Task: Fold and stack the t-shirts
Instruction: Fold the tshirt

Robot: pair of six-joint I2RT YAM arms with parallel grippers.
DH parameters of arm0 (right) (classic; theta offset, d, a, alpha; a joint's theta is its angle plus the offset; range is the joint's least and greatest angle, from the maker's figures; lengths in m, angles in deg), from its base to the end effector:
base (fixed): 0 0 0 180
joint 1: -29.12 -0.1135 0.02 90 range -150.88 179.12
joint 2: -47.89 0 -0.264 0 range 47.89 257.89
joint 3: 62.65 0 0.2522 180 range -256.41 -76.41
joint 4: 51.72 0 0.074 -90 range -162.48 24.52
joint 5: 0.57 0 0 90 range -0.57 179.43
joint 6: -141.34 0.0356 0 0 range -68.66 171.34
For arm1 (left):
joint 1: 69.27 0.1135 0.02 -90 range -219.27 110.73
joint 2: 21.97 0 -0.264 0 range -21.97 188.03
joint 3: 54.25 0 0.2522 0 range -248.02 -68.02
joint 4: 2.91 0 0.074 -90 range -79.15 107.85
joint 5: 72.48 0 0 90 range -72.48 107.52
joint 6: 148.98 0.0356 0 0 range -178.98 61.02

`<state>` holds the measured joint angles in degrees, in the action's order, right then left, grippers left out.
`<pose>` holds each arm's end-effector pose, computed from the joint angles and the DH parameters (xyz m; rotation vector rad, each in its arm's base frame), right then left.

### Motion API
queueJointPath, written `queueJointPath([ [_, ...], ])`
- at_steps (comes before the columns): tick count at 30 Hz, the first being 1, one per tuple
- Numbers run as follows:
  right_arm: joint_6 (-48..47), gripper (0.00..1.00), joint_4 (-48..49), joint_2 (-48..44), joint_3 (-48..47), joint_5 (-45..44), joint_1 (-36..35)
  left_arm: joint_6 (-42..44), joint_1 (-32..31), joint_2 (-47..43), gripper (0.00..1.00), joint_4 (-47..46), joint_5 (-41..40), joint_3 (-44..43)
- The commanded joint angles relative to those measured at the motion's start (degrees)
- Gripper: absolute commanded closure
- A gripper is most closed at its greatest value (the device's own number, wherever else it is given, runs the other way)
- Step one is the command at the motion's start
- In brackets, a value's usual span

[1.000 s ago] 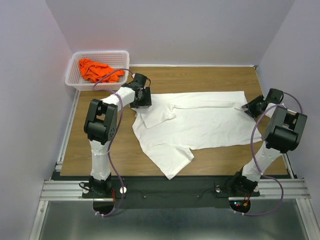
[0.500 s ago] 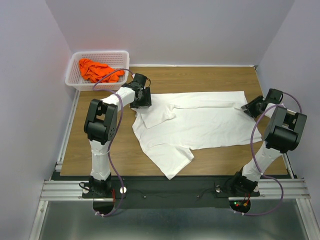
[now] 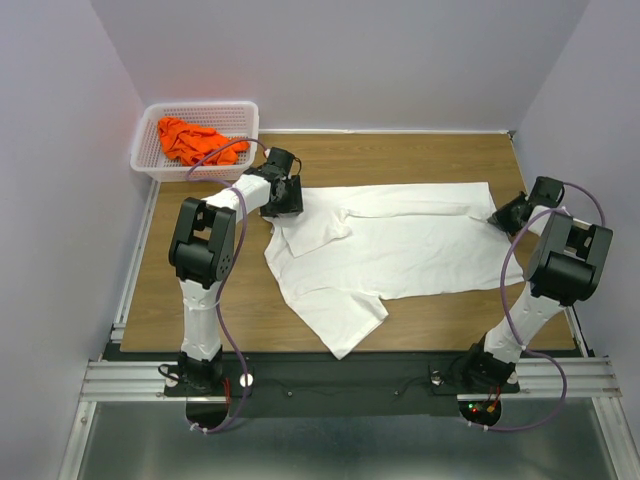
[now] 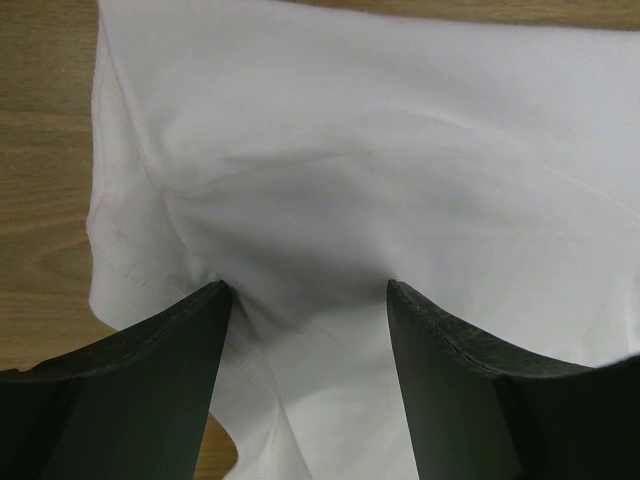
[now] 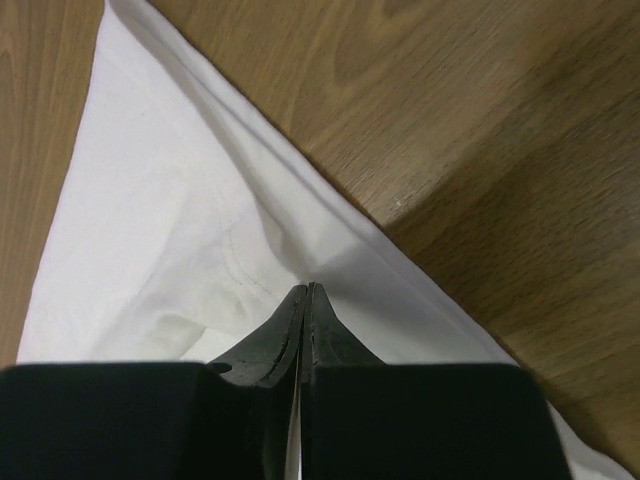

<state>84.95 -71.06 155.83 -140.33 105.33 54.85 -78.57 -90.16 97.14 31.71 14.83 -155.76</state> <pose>0.3549 -0.1602 0.1551 1.0936 2.1718 0.3997 0.4266 -0.1610 0.1813 0.0083 2.4968 -0.2406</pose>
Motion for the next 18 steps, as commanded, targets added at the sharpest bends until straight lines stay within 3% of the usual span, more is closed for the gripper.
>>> queueJointPath([
  [1, -4.15, 0.99, 0.75, -2.12, -2.96, -5.43, -0.25, 0.26, 0.32, 0.16, 0.25, 1.72, -0.64, -0.06],
  [18, -11.46, 0.95, -5.31, 1.65, -7.71, -9.57, -0.16, 0.26, 0.85, 0.6, 0.25, 3.04, -0.2, 0.12],
])
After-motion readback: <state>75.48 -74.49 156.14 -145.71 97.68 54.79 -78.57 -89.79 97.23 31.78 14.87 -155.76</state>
